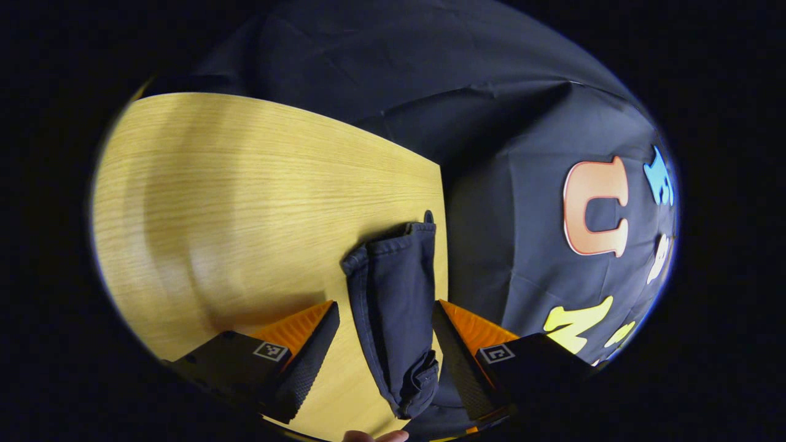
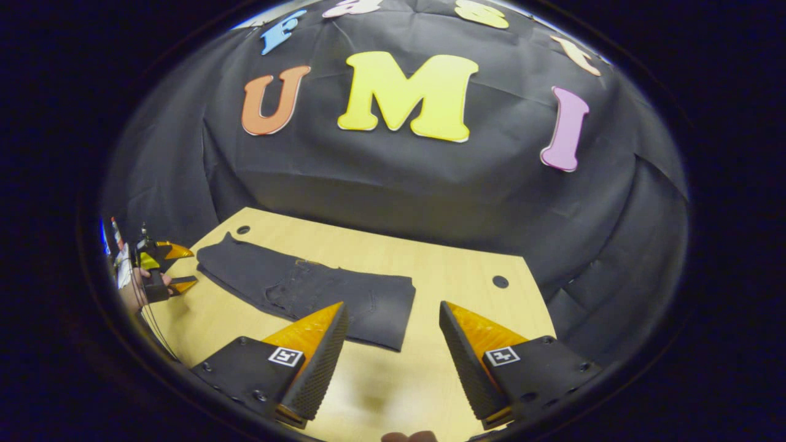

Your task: Grasp the waist and the cuffs of the jeans and fold them to make the two legs overlap; first hold the waist and fold one-third of the jeans toward the cuffs, then hold the cuffs and fold the remaining one-third in the same direction to finish folding.

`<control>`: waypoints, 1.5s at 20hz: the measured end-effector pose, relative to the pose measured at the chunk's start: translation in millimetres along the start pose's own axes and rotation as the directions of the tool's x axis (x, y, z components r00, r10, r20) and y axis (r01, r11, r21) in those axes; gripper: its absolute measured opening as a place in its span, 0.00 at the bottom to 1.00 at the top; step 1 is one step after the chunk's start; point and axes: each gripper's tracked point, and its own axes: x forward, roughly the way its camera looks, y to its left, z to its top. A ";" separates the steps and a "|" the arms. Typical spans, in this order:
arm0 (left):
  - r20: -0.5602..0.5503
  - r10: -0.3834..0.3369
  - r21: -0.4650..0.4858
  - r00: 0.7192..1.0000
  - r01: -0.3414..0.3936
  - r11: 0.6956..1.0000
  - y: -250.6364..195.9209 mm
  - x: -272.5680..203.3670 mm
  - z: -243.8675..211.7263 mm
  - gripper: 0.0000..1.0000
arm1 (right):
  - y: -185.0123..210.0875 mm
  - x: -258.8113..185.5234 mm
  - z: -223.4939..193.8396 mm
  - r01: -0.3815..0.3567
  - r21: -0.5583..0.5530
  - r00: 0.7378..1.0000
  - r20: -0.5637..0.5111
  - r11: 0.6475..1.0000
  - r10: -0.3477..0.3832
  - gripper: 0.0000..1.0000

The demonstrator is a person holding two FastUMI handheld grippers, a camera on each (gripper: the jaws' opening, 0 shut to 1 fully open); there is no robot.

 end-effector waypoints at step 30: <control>0.010 -0.190 0.418 0.982 0.168 0.893 -104.0 40.2 -20.1 0.05 | -37.2 -26.4 -39.7 0.102 0.081 0.994 -0.054 0.992 -0.098 0.98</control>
